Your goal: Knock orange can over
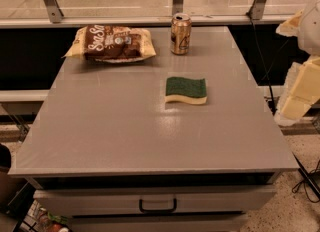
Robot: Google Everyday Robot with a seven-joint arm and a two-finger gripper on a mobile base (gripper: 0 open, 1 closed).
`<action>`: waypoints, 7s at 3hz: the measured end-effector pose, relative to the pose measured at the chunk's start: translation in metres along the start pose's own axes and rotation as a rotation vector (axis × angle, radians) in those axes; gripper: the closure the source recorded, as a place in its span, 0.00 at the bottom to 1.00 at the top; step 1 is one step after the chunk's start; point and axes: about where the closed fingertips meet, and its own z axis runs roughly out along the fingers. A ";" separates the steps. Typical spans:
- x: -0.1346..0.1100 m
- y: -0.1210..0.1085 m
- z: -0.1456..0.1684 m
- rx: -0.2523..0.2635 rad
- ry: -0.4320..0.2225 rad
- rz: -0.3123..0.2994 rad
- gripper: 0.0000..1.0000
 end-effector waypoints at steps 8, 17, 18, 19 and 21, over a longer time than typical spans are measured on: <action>-0.042 -0.172 0.096 0.183 -0.739 0.232 0.00; -0.147 -0.249 0.211 0.079 -1.085 0.283 0.00; -0.153 -0.258 0.218 0.090 -1.094 0.286 0.00; -0.162 -0.261 0.224 0.090 -1.103 0.294 0.17; -0.175 -0.262 0.233 0.077 -1.119 0.299 0.64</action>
Offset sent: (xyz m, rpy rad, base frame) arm 0.0267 -0.0061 -0.0010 0.0629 -0.0301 0.0026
